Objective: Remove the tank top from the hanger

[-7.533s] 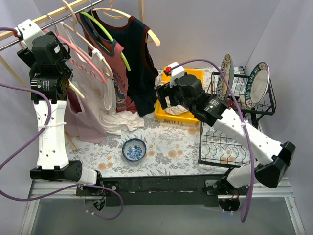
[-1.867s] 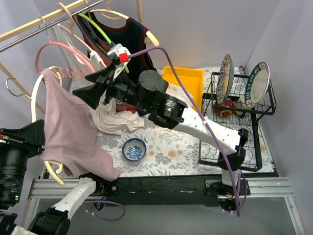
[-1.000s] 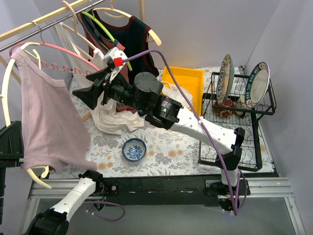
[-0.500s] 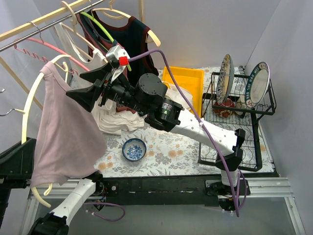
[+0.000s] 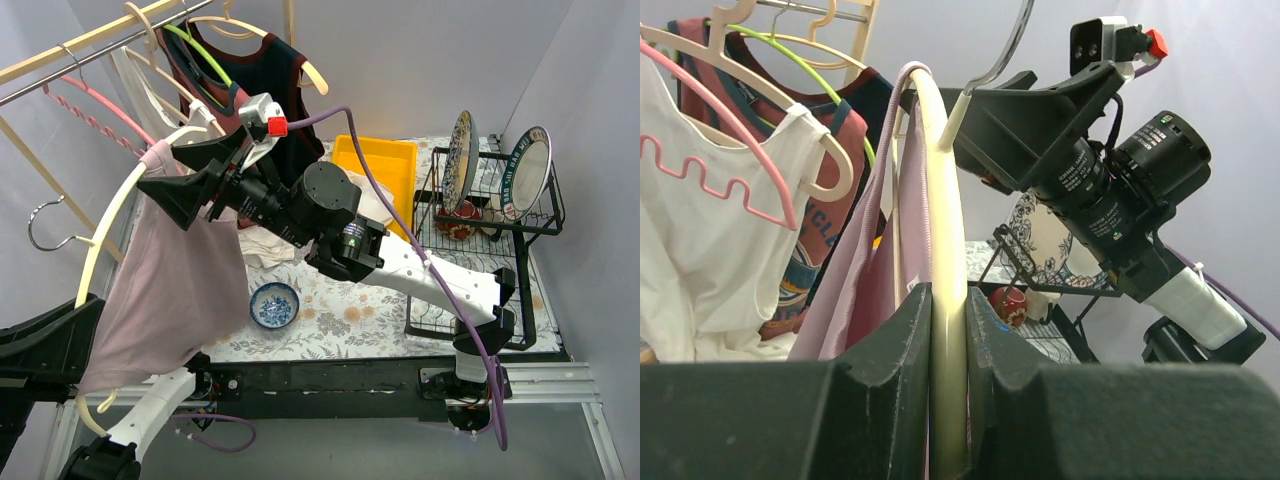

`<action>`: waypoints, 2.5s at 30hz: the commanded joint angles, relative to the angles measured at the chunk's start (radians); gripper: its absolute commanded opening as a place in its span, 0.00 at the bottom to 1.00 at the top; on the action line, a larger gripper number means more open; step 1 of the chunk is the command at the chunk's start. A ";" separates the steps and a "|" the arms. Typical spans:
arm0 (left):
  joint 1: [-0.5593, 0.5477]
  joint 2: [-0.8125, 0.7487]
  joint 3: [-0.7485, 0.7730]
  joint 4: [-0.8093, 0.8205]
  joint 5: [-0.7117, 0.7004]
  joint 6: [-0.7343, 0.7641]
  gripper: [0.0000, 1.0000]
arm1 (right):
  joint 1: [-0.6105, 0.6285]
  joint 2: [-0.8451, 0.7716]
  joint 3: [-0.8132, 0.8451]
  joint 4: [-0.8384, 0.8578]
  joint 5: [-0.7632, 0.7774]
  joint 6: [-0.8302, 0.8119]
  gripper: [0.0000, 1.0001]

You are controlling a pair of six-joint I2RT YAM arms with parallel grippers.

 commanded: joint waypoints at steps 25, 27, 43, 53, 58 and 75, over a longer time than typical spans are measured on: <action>-0.036 0.022 0.061 0.061 0.013 0.010 0.00 | -0.160 -0.264 -0.288 -0.080 0.377 -0.079 0.01; -0.048 0.002 0.018 0.112 0.022 -0.009 0.00 | -0.184 -0.259 -0.287 -0.105 0.331 -0.065 0.01; -0.130 0.012 -0.045 0.081 0.174 0.005 0.00 | -0.233 -0.313 -0.287 -0.161 0.298 -0.068 0.01; -0.134 0.020 -0.079 -0.039 0.154 0.071 0.00 | -0.334 -0.353 -0.305 -0.183 0.277 -0.016 0.01; -0.133 0.017 -0.120 -0.018 0.163 0.068 0.00 | -0.339 -0.375 -0.349 -0.134 0.045 -0.029 0.01; -0.136 0.046 -0.057 0.130 0.134 0.022 0.00 | -0.343 -0.440 -0.494 -0.191 0.015 0.083 0.01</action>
